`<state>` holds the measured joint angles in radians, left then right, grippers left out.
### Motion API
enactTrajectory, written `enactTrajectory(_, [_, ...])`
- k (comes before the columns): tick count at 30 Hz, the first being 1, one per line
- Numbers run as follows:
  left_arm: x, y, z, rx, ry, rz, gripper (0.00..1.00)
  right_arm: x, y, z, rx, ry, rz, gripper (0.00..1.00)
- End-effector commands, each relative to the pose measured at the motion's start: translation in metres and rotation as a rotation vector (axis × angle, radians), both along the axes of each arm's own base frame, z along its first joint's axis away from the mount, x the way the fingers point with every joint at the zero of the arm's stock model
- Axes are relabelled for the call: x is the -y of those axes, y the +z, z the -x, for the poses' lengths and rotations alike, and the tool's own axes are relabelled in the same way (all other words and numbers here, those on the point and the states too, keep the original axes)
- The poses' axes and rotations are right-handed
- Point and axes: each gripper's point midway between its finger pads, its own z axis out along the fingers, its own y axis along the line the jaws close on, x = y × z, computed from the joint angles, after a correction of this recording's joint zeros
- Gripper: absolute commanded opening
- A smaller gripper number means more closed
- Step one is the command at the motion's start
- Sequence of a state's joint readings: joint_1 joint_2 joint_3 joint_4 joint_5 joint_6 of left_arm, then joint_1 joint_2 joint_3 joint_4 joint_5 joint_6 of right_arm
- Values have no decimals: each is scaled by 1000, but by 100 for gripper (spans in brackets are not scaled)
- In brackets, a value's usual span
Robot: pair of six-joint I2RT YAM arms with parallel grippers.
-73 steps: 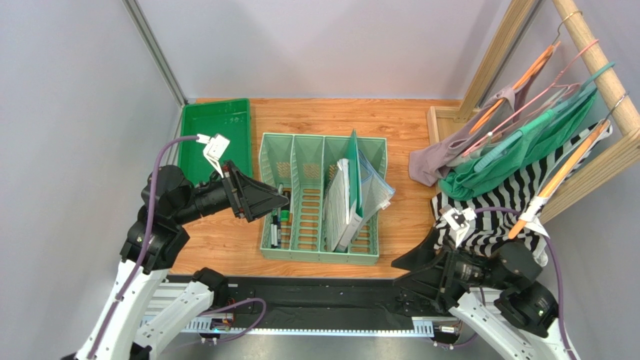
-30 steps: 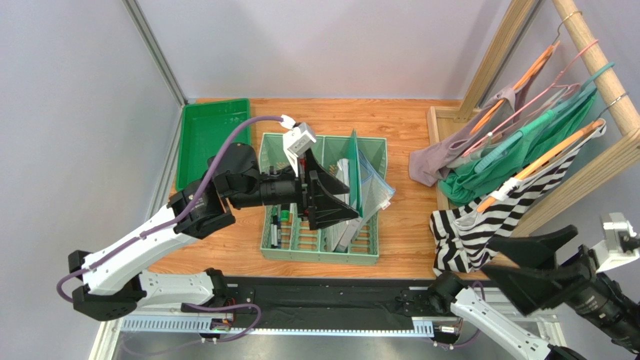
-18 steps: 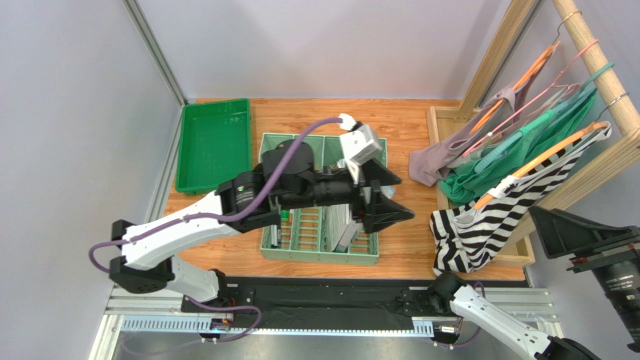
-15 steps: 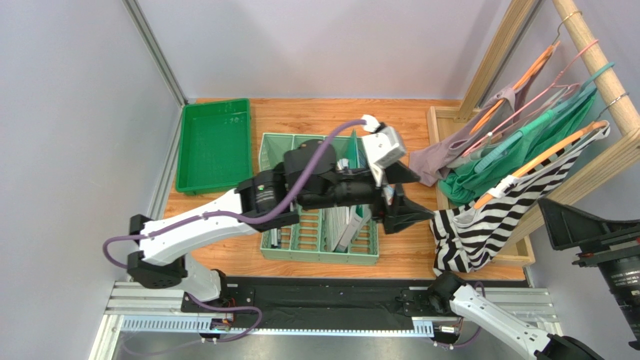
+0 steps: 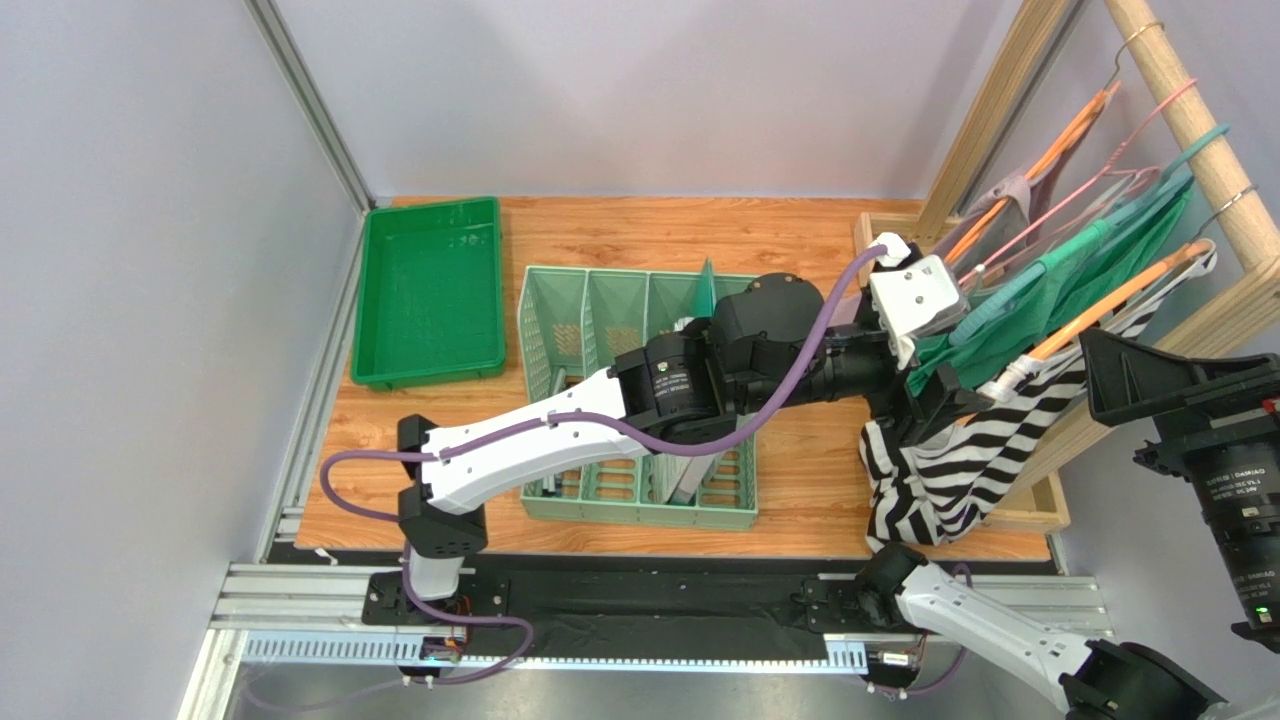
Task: Remove the tank top from the hanger
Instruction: Pick up the hanger from the clothesline.
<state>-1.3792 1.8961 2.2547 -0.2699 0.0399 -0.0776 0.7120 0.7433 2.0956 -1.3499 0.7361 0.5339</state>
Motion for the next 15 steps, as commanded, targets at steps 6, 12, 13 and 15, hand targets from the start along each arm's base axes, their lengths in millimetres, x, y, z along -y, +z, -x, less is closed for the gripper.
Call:
enactTrajectory(6, [22,38,7,0,-47,161,82,31,-52,15,-167,-99,154,96])
enactTrajectory(12, [45,28,3,-3,-51,189,88,41,-48,30,-118,-78,121,96])
enactTrajectory(13, [51,24,1,-3,-46,193,85,44,-47,34,-102,-72,107,96])
enactTrajectory(15, [54,26,-3,-4,-30,211,81,47,-46,39,-86,-66,97,96])
